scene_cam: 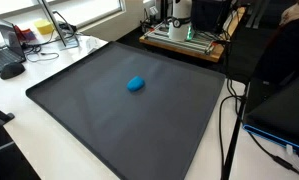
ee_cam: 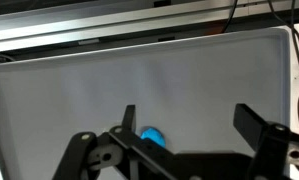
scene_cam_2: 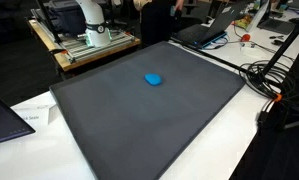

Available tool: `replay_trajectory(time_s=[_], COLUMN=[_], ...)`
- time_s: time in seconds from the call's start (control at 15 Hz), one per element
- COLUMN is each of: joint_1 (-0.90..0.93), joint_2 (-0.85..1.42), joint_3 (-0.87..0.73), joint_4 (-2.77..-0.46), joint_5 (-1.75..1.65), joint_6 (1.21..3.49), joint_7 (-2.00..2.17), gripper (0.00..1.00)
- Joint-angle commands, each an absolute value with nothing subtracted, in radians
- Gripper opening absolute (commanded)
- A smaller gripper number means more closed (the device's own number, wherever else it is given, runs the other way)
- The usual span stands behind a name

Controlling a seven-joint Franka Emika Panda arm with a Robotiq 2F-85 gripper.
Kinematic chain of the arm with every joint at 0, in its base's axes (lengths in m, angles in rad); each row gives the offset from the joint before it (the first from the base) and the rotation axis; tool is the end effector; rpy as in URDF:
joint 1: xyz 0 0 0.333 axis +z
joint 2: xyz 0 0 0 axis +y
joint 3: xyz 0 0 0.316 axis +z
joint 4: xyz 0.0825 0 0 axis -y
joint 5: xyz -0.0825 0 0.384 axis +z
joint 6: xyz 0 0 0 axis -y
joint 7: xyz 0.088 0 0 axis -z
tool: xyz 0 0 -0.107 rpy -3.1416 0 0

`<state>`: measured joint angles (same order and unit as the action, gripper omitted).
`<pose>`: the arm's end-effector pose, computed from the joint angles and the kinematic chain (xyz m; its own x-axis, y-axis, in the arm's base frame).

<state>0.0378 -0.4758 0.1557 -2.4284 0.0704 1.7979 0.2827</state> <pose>0.3782 0.0829 0.4634 0.9794 -0.1351 -0.1500 -0.1290 -0.9904 0.0497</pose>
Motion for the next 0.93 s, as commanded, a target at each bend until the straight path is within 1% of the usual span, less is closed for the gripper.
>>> replay_trajectory(time_s=[0.0,0.27,0.6,0.87], joint_1=[0.044,0.056,0.155,0.233], joint_2=[-0.475,-0.479,-0.52,-0.556], joint_3=[0.15,0.148,0.136,0.161], joint_4=[-2.427,-2.422,-2.393,-2.365], joint_5=[0.068,0.091,0.299,0.357], joint_6=[1.796,1.81,1.818,1.839], joint_7=[0.285,0.273,0.129,0.022], gripper=[1.0,1.0,1.0,1.0])
